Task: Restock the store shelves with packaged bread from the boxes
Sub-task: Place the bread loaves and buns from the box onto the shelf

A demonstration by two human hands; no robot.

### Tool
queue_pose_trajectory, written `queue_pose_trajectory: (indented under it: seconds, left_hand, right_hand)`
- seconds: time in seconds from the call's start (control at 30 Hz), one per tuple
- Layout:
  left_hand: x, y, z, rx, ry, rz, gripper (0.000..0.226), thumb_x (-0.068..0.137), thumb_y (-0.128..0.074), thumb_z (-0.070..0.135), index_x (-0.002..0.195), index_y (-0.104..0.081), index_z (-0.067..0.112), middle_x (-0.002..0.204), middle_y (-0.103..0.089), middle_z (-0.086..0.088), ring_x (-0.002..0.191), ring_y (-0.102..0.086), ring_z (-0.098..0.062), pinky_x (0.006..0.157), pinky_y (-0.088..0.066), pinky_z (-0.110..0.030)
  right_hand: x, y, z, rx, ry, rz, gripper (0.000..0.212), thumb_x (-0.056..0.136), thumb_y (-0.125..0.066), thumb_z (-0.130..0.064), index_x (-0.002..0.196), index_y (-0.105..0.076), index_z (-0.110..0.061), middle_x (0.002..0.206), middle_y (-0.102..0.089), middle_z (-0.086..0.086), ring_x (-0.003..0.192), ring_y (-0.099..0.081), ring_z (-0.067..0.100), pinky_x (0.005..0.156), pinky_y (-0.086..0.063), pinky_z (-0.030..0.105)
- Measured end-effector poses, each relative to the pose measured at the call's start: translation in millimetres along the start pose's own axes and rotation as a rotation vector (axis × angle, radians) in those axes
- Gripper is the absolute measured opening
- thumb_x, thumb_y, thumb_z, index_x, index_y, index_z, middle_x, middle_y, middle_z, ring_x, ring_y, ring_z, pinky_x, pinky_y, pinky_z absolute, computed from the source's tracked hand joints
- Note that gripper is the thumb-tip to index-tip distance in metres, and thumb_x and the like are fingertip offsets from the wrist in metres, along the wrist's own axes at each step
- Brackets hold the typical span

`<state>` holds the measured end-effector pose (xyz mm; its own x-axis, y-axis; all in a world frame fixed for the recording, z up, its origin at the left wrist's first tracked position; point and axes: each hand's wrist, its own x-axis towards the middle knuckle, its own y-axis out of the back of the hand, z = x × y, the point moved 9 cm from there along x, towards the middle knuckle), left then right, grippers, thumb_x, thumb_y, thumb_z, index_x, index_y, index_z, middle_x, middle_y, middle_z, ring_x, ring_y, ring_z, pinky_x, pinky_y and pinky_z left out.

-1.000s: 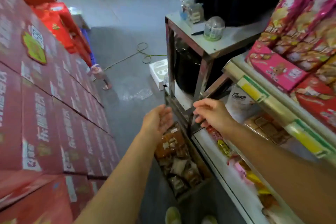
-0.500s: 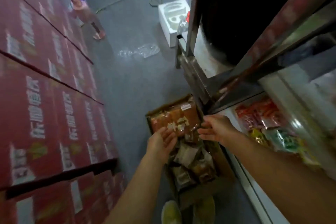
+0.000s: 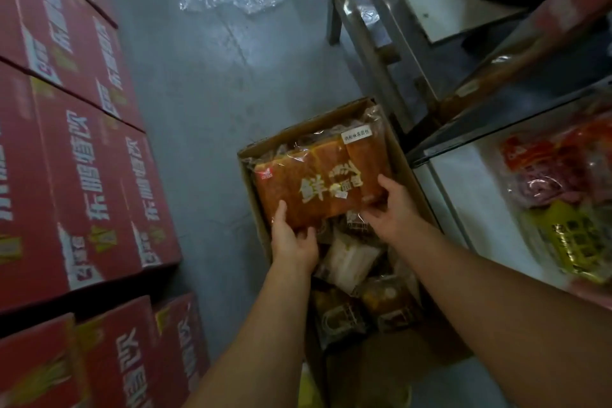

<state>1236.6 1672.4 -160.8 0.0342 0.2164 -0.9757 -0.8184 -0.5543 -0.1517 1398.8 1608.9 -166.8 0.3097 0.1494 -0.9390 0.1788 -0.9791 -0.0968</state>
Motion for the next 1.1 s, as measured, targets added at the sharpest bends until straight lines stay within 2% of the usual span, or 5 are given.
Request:
queue_pose_trajectory:
  seconds: [0.27,0.4,0.53,0.87,1.1]
  left_hand:
    - [14.4,-7.1,-4.2,-0.008,-0.045,-0.035,0.072,0.067,-0.084,0.048,0.130,-0.056,0.026,0.120,-0.065,-0.007,0.109,-0.064,-0.026,0.057,-0.044,-0.022]
    - [22.1,-15.6,-4.1,-0.015,-0.018,-0.033,0.099,0.041,-0.095,0.051,0.128,-0.058,0.020,0.120,-0.067,-0.012,0.107,-0.065,-0.035,0.082,-0.057,-0.042]
    - [25.4,-17.3,-3.9,-0.043,-0.011,-0.038,0.120,0.020,-0.100,0.046,0.129,-0.056,0.020,0.121,-0.066,-0.016,0.109,-0.063,-0.041,0.097,-0.049,-0.058]
    - [-34.1,-12.0,10.9,-0.103,-0.103,-0.029,0.117,0.035,-0.096,0.044,0.139,-0.047,0.024,0.124,-0.064,-0.013,0.109,-0.063,-0.038,0.093,-0.050,-0.062]
    - [-137.3,-31.6,44.4,-0.024,-0.116,-0.206,0.062,0.077,-0.076,0.044,0.131,-0.060,0.016,0.114,-0.070,-0.012,0.101,-0.067,-0.031,0.064,-0.060,-0.040]
  right_hand:
    - [8.9,-11.2,-4.4,-0.054,0.059,-0.068,0.057,0.076,-0.075,-0.050,0.122,-0.058,-0.021,0.114,-0.064,0.005,0.097,-0.060,0.020,0.063,-0.043,0.029]
    - [12.3,-22.6,-9.5,-0.157,0.047,-0.130,0.045,0.080,-0.068,-0.056,0.107,-0.064,-0.020,0.098,-0.068,0.000,0.076,-0.056,0.014,0.056,-0.036,0.027]
    - [12.4,-24.5,-8.1,-0.185,0.035,-0.123,0.062,0.071,-0.077,-0.052,0.122,-0.059,-0.022,0.115,-0.067,0.004,0.097,-0.061,0.020,0.066,-0.042,0.031]
    - [-43.6,-8.0,-21.2,0.018,0.173,-0.083,0.084,0.050,-0.091,-0.037,0.126,-0.058,-0.024,0.114,-0.071,0.005,0.104,-0.067,0.028,0.091,-0.054,0.045]
    - [-163.0,-22.6,-46.7,0.000,0.116,-0.342,0.029,0.081,-0.067,-0.026,0.110,-0.065,-0.020,0.116,-0.070,0.010,0.116,-0.059,0.032,0.106,-0.043,0.047]
